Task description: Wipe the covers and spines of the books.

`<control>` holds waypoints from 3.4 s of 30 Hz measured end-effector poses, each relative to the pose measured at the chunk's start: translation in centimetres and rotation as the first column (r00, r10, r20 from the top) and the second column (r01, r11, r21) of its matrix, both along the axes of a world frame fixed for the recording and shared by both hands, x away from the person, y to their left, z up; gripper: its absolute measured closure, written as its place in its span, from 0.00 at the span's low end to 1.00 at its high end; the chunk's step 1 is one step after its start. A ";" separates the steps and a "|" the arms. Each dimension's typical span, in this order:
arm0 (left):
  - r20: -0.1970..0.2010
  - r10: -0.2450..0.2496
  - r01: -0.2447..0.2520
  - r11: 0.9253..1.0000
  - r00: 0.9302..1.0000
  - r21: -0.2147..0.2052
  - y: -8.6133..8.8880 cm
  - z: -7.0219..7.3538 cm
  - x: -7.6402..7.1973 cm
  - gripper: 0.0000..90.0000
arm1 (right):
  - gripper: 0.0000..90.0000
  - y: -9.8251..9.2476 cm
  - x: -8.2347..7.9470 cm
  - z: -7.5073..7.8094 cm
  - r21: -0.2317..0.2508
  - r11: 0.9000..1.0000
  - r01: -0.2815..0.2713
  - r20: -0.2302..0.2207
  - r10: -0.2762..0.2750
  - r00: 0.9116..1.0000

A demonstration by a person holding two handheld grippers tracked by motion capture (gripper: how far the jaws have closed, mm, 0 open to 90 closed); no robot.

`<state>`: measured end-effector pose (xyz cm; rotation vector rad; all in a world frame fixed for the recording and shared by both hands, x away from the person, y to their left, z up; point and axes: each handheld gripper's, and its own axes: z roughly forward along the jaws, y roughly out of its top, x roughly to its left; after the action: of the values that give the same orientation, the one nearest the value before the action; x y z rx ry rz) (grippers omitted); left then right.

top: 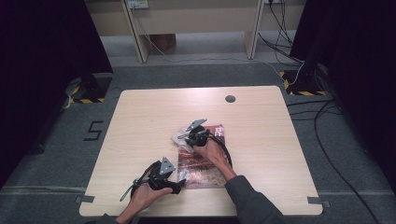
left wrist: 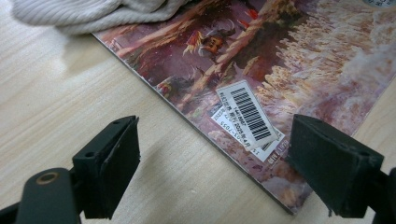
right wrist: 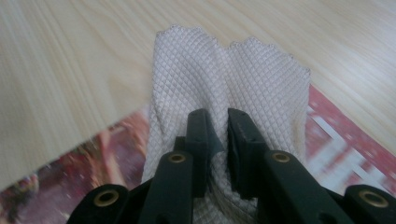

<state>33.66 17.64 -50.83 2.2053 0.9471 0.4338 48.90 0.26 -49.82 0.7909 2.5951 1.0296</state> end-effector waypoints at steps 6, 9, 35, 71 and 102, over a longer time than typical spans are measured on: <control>-0.001 0.002 -0.002 1.000 1.000 0.000 0.0 0.0 0.0 0.17 | 0.89 -3.9 0.2 0.1 0.003 0.998 0.065 -0.003 -0.065 0.998; 0.000 0.005 -0.005 1.000 1.000 0.000 0.0 0.0 0.0 0.17 | 0.88 -5.8 0.2 0.1 0.007 0.995 0.098 -0.003 -0.098 0.995; 0.004 -0.001 0.001 1.000 1.000 0.013 0.0 0.0 0.1 0.16 | 0.88 -5.5 -2.1 0.0 0.001 0.999 0.053 0.024 -0.053 0.998; 0.009 -0.017 0.018 0.999 1.000 -0.036 0.8 0.7 -0.7 0.16 | 0.88 -10.3 -1.9 0.2 -0.010 0.989 0.144 0.035 -0.144 0.989; 0.018 0.090 -0.088 0.994 0.996 -0.059 5.9 1.6 -2.4 0.17 | 0.88 -1.0 -5.8 -0.3 0.014 0.995 -0.100 0.028 0.100 0.995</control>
<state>31.29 23.57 -49.24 2.1084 1.0371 0.4633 43.07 -0.78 -50.08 0.6513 2.6302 1.0811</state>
